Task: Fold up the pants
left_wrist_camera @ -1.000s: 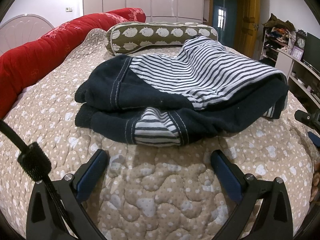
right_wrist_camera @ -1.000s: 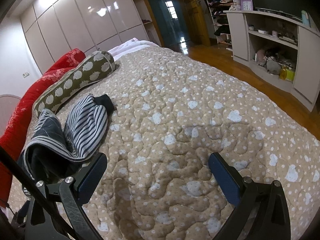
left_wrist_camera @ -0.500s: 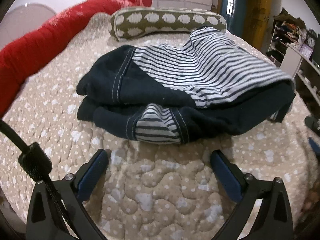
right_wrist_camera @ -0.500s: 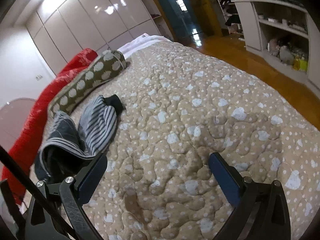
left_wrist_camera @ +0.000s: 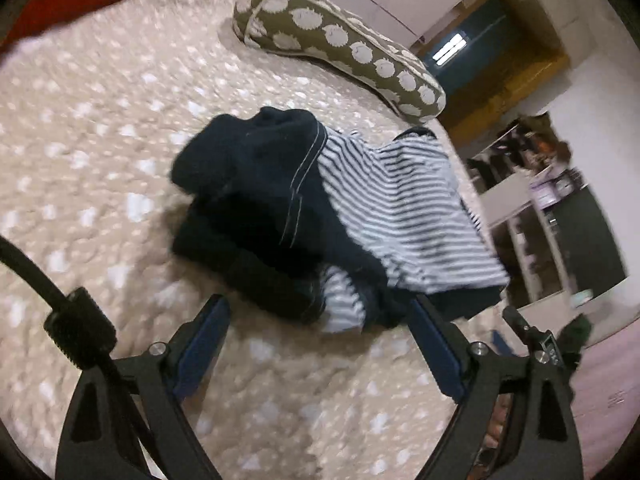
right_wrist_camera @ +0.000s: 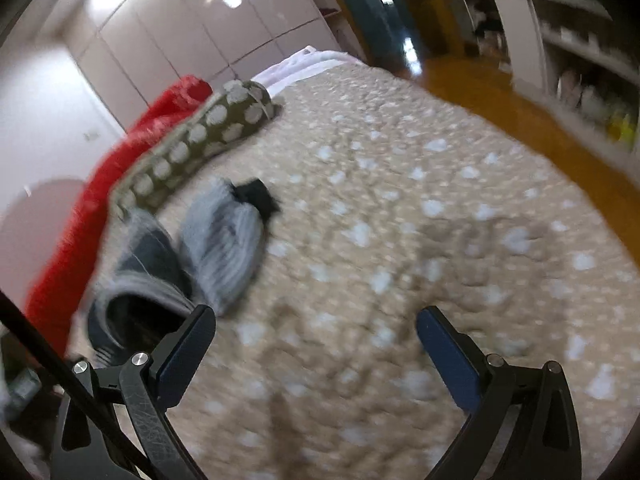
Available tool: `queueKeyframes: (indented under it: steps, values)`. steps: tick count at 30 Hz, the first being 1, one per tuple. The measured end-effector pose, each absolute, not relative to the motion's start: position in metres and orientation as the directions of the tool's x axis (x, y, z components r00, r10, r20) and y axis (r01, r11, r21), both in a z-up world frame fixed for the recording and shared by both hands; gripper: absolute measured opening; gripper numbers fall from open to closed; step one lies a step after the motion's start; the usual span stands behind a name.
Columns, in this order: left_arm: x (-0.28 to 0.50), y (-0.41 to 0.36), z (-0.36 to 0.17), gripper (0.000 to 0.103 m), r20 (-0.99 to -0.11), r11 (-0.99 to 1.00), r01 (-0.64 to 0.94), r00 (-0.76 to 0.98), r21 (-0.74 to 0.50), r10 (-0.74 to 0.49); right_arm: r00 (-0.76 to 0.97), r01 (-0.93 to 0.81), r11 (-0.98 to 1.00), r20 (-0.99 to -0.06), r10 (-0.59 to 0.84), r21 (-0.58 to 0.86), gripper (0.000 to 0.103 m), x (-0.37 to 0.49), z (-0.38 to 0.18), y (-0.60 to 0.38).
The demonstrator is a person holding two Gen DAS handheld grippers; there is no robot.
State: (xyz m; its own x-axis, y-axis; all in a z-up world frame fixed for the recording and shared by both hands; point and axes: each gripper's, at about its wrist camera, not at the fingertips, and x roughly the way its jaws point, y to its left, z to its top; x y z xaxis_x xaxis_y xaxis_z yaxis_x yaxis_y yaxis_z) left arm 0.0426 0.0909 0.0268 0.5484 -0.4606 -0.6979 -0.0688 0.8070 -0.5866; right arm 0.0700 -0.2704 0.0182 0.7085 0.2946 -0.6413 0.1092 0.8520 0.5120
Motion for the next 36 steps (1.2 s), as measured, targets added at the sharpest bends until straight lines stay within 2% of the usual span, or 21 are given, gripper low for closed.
queueKeyframes:
  steps: [3, 6, 10, 12, 13, 14, 15, 16, 17, 19, 25, 29, 30, 32, 34, 36]
  values:
    - [0.063, 0.098, 0.019, 0.09, -0.647, 0.728, -0.081, 0.533, -0.681, -0.546, 0.695, 0.066, 0.752, -0.571, 0.437, 0.655, 0.101, 0.091, 0.018, -0.273]
    - [0.073, 0.101, 0.019, 0.09, -0.605, 0.68, -0.075, 0.536, -0.729, -0.589, 0.645, 0.015, 0.696, -0.539, 0.542, 0.718, 0.096, 0.115, 0.015, -0.261]
    - [0.096, 0.093, 0.017, 0.09, -0.609, 0.679, -0.083, 0.53, -0.73, -0.59, 0.632, -0.013, 0.745, -0.572, 0.523, 0.667, 0.096, 0.151, 0.014, -0.233]
    - [0.107, 0.085, 0.018, 0.09, -0.644, 0.71, -0.097, 0.521, -0.698, -0.561, 0.633, -0.022, 0.768, -0.586, 0.506, 0.64, 0.096, 0.165, 0.015, -0.221]
    - [0.11, 0.083, 0.018, 0.086, -0.659, 0.721, -0.11, 0.517, -0.684, -0.547, 0.636, -0.022, 0.785, -0.597, 0.489, 0.619, 0.094, 0.171, 0.016, -0.213]
    - [0.114, 0.081, 0.02, 0.064, -0.69, 0.743, -0.14, 0.513, -0.655, -0.511, 0.638, -0.017, 0.8, -0.61, 0.47, 0.6, 0.09, 0.176, 0.016, -0.208]
    - [0.117, 0.081, 0.021, 0.046, -0.718, 0.765, -0.164, 0.509, -0.623, -0.475, 0.635, -0.004, 0.811, -0.625, 0.454, 0.585, 0.072, 0.18, 0.017, -0.205]
    - [0.121, 0.082, 0.022, 0.018, -0.745, 0.784, -0.184, 0.495, -0.593, -0.448, 0.617, 0.006, 0.803, -0.634, 0.467, 0.597, 0.036, 0.185, 0.016, -0.204]
    - [0.123, 0.085, 0.022, 0.017, -0.737, 0.77, -0.185, 0.489, -0.611, -0.467, 0.584, 0.007, 0.763, -0.622, 0.522, 0.646, 0.019, 0.188, 0.012, -0.205]
    - [0.119, 0.093, 0.03, 0.015, -0.727, 0.764, -0.187, 0.505, -0.618, -0.465, 0.587, 0.015, 0.73, -0.597, 0.547, 0.683, 0.019, 0.183, 0.018, -0.209]
    - [0.084, 0.115, 0.074, 0.014, -0.706, 0.802, -0.17, 0.6, -0.573, -0.377, 0.66, -0.085, 0.783, -0.554, 0.508, 0.616, 0.019, 0.137, 0.077, -0.206]
    - [0.046, 0.134, 0.09, 0.016, -0.721, 0.844, -0.201, 0.637, -0.497, -0.273, 0.685, -0.099, 0.812, -0.553, 0.475, 0.575, 0.019, 0.104, 0.091, -0.207]
    - [0.037, 0.138, 0.088, 0.017, -0.731, 0.853, -0.221, 0.639, -0.473, -0.24, 0.683, -0.095, 0.819, -0.562, 0.467, 0.566, 0.019, 0.099, 0.088, -0.207]
    - [0.023, 0.147, 0.076, 0.027, -0.766, 0.864, -0.261, 0.612, -0.43, -0.196, 0.663, -0.063, 0.847, -0.612, 0.431, 0.527, 0.022, 0.091, 0.07, -0.205]
    - [0.015, 0.153, 0.053, 0.03, -0.812, 0.865, -0.299, 0.552, -0.404, -0.188, 0.625, 0.014, 0.883, -0.694, 0.359, 0.469, 0.033, 0.085, 0.044, -0.206]
    - [0.002, 0.163, 0.037, 0.03, -0.828, 0.85, -0.321, 0.52, -0.417, -0.21, 0.609, 0.062, 0.876, -0.714, 0.347, 0.479, 0.037, 0.075, 0.028, -0.215]
